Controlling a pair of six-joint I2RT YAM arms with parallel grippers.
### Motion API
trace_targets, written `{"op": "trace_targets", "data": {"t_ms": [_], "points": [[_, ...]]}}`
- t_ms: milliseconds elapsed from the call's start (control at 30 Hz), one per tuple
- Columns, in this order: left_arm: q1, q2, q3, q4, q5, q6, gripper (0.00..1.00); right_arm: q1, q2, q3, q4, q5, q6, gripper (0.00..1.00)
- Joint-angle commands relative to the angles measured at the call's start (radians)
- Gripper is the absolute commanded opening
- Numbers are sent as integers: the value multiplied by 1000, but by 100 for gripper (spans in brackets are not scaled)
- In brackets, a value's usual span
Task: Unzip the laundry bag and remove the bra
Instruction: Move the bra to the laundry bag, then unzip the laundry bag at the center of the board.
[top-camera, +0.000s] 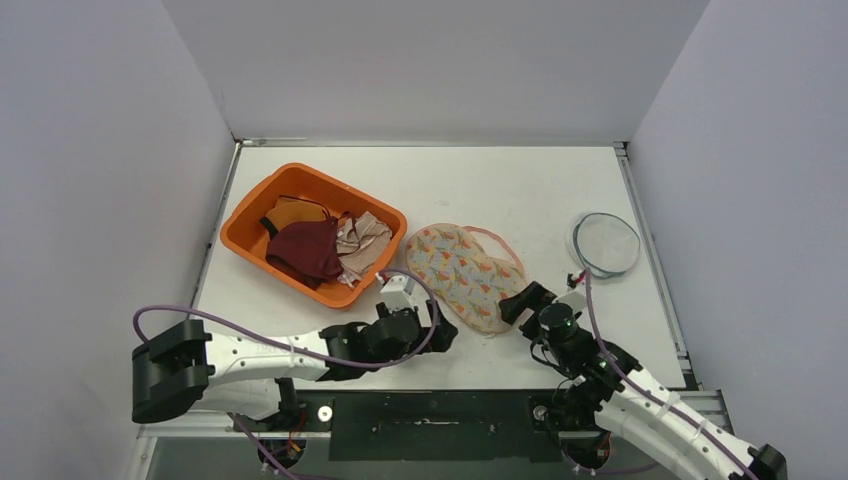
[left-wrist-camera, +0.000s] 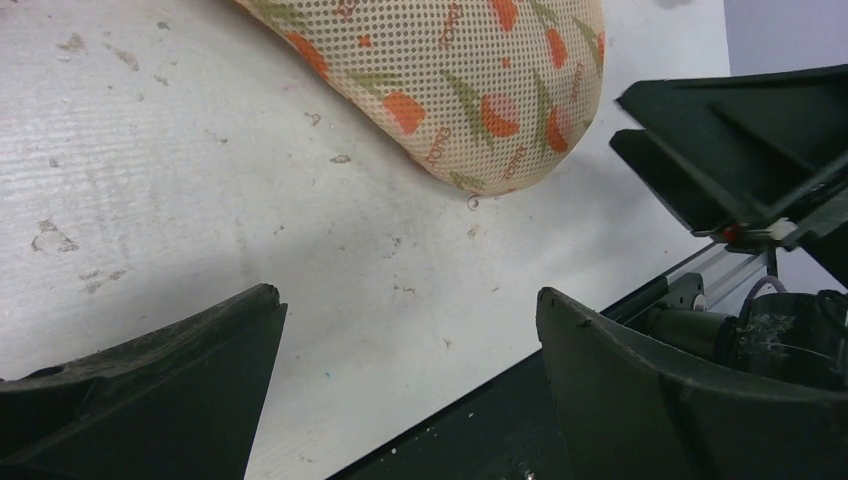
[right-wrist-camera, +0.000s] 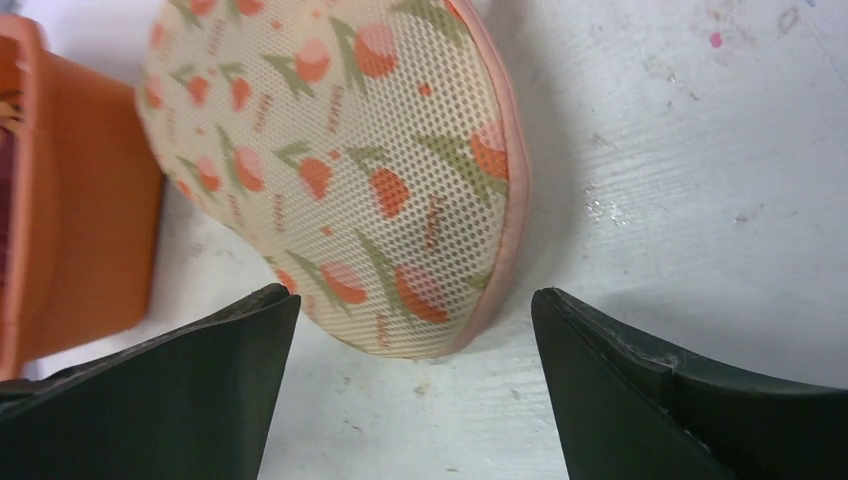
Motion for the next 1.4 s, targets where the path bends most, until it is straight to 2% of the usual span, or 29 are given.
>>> {"op": "trace_targets", "data": {"t_ms": [0, 133, 300, 400, 533, 633, 733, 867, 1067, 1167, 1367], "points": [[-5, -55, -44, 66, -3, -28, 96, 3, -103, -47, 22, 47, 62, 91], [-5, -78, -75, 95, -3, -49, 96, -4, -11, -132, 231, -37, 81, 89], [4, -126, -102, 99, 16, -69, 96, -26, 164, -138, 438, -111, 95, 80], [12, -175, -138, 144, 24, -74, 96, -28, 172, -153, 546, -116, 123, 62], [50, -221, -178, 202, 48, -85, 96, -30, 125, -158, 592, -120, 186, 25], [104, -223, -195, 273, 117, -110, 96, -32, 70, -144, 602, -140, 227, 7], [152, -192, -199, 363, 192, -143, 96, -32, 21, -123, 592, -148, 278, 5], [159, -133, -173, 456, 231, -195, 96, -32, -15, -124, 601, -155, 354, 5], [162, -75, -112, 484, 239, -285, 96, -29, -89, -148, 636, -152, 432, 5], [159, -104, -61, 372, 214, -182, 96, -29, -131, -104, 561, -146, 415, 5], [152, -255, -25, 163, 114, 266, 96, -46, -171, -35, 451, -173, 427, 5]]}}
